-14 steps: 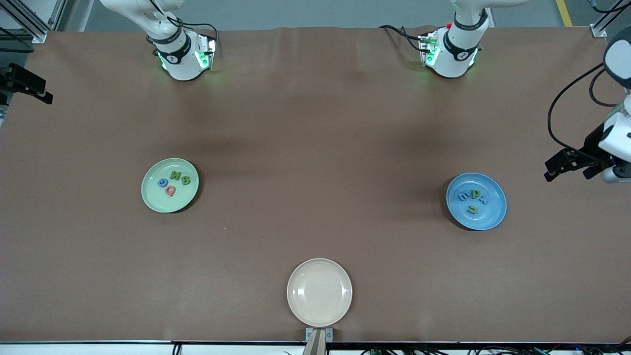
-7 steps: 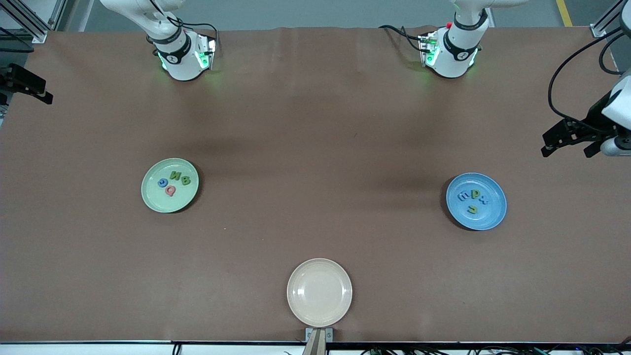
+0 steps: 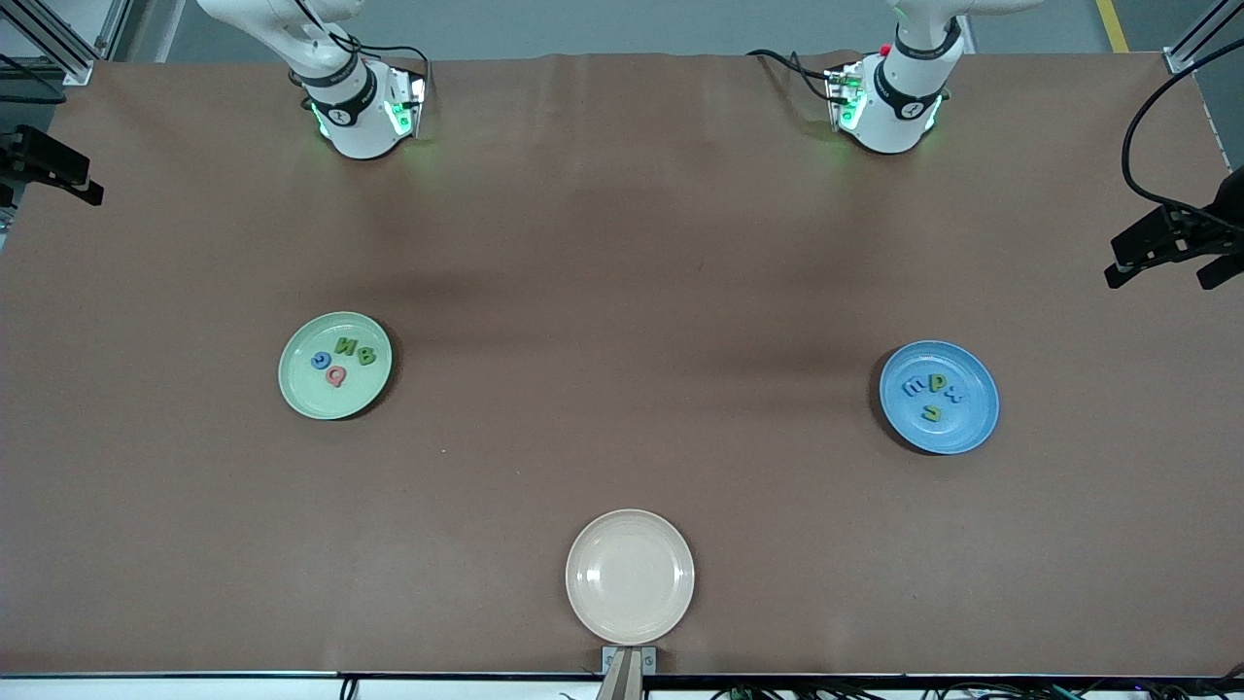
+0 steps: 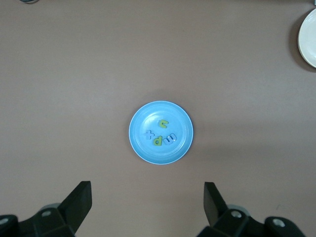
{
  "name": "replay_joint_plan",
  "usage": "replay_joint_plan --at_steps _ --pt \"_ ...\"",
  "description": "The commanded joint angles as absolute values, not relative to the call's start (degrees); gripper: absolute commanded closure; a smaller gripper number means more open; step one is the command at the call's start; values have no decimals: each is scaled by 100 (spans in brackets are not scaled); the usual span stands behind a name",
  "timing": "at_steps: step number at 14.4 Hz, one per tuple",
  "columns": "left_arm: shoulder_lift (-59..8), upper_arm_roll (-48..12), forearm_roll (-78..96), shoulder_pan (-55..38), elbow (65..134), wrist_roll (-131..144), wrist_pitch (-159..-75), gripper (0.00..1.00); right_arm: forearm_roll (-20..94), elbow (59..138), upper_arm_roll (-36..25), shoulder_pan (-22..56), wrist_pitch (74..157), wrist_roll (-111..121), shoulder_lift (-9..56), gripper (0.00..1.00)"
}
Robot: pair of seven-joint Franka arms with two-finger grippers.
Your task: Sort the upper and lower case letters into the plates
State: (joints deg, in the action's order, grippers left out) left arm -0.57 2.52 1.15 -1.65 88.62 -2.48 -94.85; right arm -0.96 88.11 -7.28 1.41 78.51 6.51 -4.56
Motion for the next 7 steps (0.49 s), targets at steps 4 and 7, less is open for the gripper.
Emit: replay_joint_plan --at_steps 4,7 --pt "0 255 185 -123 8806 -413 -9316 0 -44 8833 -738 132 7831 633 -501 0" --pt "141 246 193 -141 8956 -413 -9553 0 -35 8842 -738 141 7805 633 -501 0"
